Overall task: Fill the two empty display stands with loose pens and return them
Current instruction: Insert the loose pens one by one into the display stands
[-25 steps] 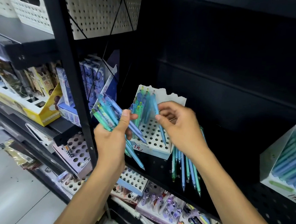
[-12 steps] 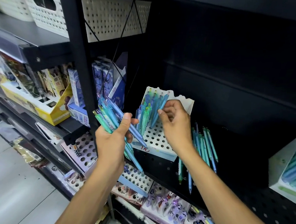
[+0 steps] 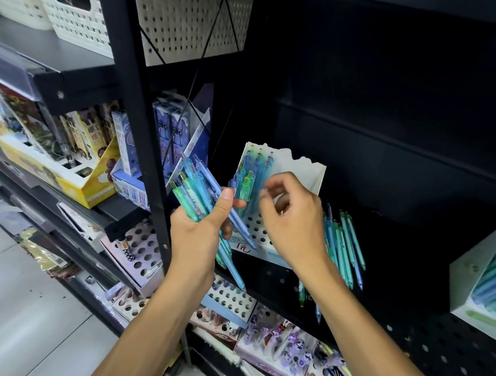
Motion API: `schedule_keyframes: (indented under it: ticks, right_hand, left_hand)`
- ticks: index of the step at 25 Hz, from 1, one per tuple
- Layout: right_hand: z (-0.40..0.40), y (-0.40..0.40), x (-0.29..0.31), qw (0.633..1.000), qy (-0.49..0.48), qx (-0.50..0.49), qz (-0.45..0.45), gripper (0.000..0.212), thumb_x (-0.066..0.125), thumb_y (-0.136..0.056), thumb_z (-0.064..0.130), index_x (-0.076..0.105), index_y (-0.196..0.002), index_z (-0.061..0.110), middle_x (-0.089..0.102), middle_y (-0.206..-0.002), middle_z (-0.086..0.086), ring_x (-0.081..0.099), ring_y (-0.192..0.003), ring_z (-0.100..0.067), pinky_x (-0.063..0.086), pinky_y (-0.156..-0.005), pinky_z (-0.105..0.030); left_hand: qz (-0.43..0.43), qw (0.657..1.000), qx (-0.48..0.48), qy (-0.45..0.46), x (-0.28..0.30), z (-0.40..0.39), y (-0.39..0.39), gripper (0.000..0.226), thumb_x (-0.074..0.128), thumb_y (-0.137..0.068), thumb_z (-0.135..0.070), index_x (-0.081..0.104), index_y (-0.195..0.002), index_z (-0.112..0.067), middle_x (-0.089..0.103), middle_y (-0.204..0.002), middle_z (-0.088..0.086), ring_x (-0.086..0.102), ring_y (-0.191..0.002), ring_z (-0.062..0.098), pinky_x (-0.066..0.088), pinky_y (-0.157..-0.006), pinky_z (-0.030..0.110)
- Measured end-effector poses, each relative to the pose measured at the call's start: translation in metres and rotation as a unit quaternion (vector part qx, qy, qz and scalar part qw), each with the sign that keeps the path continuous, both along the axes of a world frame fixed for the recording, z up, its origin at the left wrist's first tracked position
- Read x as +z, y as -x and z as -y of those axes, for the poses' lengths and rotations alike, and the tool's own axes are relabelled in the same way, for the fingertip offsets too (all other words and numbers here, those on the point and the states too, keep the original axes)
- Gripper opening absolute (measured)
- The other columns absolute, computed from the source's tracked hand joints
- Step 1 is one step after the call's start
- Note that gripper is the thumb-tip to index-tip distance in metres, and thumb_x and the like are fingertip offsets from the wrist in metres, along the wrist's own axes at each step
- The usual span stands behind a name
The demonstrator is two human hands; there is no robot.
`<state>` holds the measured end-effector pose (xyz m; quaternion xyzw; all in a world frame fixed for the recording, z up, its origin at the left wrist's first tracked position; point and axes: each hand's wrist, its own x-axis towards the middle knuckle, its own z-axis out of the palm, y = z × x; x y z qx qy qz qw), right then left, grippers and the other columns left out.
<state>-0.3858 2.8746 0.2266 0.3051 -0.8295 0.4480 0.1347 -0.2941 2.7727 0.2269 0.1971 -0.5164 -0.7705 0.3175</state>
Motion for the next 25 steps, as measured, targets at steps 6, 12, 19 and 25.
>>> schedule_keyframes:
  ticks: [6,12,19,25]
  right_hand:
    - [-0.009,-0.010,0.025,0.972,-0.092,0.172,0.132,0.016,0.072,-0.089,0.017,0.072,-0.103,0.023,0.070,-0.083,0.006,0.061,-0.069,-0.004,0.054,-0.069,-0.022]
    - [-0.013,-0.014,0.021,0.985,-0.050,0.117,0.117,0.017,0.073,-0.081,0.013,0.075,-0.093,0.026,0.071,-0.074,0.006,0.059,-0.058,-0.003,0.055,-0.062,-0.026]
    - [-0.015,0.001,0.018,0.979,0.134,0.004,0.155,0.017,0.071,-0.083,0.005,0.064,-0.086,0.021,0.072,-0.076,0.002,0.071,-0.067,-0.020,0.061,-0.068,-0.042]
    - [0.003,0.016,-0.014,0.986,0.044,0.004,0.163,0.010,0.066,-0.090,0.008,0.063,-0.096,0.015,0.072,-0.084,0.003,0.068,-0.071,-0.004,0.054,-0.067,-0.019]
  left_hand:
    - [-0.002,0.999,-0.022,0.034,-0.010,-0.003,0.002,0.014,0.063,-0.095,-0.017,0.063,-0.087,-0.005,0.067,-0.067,0.000,0.055,-0.055,0.013,0.046,-0.049,0.024]
    - [0.001,0.998,-0.031,0.049,-0.006,-0.007,0.003,0.011,0.065,-0.093,-0.014,0.064,-0.084,-0.007,0.064,-0.062,-0.002,0.053,-0.052,0.014,0.046,-0.048,0.025]
    - [0.008,0.998,-0.001,0.069,0.002,0.005,-0.004,0.013,0.063,-0.095,-0.020,0.068,-0.090,-0.008,0.077,-0.094,0.001,0.048,-0.052,0.011,0.047,-0.051,0.022]
    - [0.026,0.998,0.019,0.045,0.000,0.010,-0.008,0.013,0.064,-0.095,-0.020,0.067,-0.095,-0.007,0.077,-0.091,0.002,0.047,-0.050,0.011,0.046,-0.050,0.022]
